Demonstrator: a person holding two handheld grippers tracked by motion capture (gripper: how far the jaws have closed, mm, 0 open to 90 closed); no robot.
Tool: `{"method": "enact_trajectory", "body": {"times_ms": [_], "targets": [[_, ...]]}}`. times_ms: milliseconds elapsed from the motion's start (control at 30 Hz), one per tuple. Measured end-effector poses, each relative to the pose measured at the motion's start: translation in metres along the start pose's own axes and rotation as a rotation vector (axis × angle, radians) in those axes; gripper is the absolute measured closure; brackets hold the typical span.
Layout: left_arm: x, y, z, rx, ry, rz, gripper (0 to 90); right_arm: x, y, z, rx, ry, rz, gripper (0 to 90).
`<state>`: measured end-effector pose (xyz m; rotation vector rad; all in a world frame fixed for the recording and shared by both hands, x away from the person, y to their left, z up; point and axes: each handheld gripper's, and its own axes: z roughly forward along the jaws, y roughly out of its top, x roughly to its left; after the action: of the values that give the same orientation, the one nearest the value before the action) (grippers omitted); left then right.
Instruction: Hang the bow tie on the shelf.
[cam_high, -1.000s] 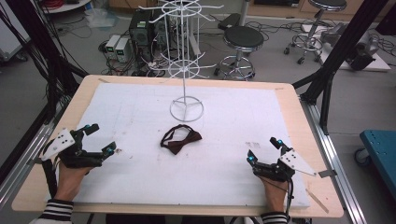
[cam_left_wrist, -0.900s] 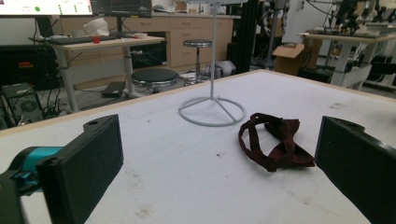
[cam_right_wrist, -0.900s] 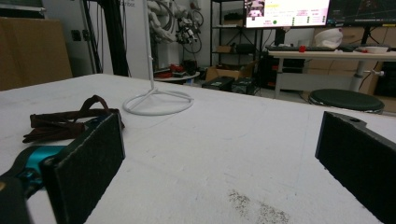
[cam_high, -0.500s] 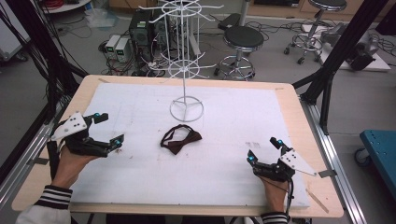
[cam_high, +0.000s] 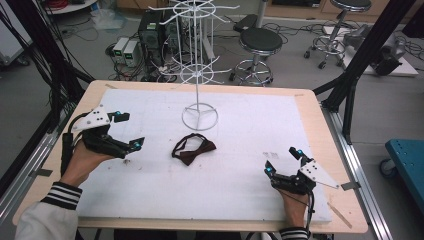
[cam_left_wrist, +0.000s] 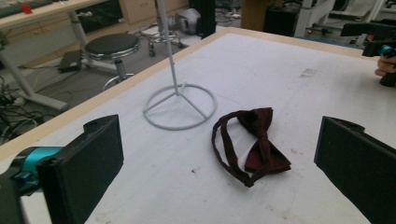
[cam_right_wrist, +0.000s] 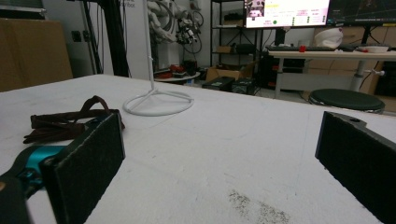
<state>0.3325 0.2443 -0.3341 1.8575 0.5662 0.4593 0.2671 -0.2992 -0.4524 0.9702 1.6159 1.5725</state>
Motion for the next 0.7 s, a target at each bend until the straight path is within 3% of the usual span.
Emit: {"method": "enact_trajectory", "body": {"times_ms": [233, 533, 700], "targets": [[-0.004, 0.015, 0.020, 0.072, -0.085, 0.041, 1.7, 0.000, 0.000, 0.000, 0.001, -0.002, 0.003, 0.7], [-0.018, 0.035, 0.054, 0.180, -0.142, 0.131, 1.7, 0.000, 0.000, 0.000, 0.001, -0.001, 0.002, 0.7], [-0.024, 0.039, 0.070, 0.233, -0.162, 0.156, 1.7, 0.000, 0.000, 0.000, 0.000, -0.002, -0.001, 0.7]]}}
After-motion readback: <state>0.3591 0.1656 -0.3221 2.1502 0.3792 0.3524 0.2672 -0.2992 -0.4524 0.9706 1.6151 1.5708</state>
